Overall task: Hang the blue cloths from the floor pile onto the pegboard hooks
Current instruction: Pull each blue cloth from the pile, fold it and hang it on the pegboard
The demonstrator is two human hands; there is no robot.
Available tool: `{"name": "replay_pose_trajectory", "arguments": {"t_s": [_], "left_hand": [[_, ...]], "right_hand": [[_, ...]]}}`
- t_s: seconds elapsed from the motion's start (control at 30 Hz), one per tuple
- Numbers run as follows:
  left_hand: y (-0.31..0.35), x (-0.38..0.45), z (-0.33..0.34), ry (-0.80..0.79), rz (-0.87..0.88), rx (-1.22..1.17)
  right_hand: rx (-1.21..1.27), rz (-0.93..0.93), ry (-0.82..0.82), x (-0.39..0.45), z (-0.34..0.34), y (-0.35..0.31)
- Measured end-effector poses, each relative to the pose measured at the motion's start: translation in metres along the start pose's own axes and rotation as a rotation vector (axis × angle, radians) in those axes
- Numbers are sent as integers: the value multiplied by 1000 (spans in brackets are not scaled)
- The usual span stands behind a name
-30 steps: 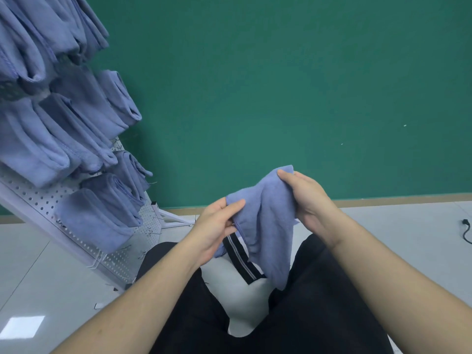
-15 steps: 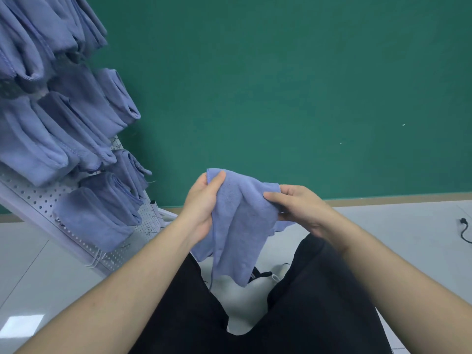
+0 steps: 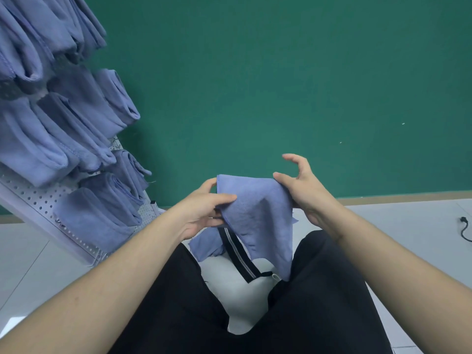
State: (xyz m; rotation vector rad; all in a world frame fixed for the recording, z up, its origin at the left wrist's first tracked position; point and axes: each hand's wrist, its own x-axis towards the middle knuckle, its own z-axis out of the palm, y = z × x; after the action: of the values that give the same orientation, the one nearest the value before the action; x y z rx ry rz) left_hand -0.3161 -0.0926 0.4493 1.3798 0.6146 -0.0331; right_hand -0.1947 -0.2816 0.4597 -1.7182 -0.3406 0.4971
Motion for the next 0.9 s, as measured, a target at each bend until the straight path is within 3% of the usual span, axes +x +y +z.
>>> {"name": "replay_pose_trajectory", "arguments": {"t_s": [0.17, 0.3, 0.4, 0.63, 0.9], "left_hand": [[2, 2, 4, 1, 30, -211], [7, 4, 4, 69, 79, -32], [11, 3, 6, 36, 90, 76], [14, 2, 0, -18, 147, 124], [17, 7, -4, 37, 220, 297]], "right_hand": [[-147, 19, -46, 2, -5, -8], [-280, 57, -121, 4, -7, -10], [-331, 81, -186, 4, -9, -12], [-77, 188, -251, 3, -14, -22], [-49, 213, -262, 5, -20, -24]]}}
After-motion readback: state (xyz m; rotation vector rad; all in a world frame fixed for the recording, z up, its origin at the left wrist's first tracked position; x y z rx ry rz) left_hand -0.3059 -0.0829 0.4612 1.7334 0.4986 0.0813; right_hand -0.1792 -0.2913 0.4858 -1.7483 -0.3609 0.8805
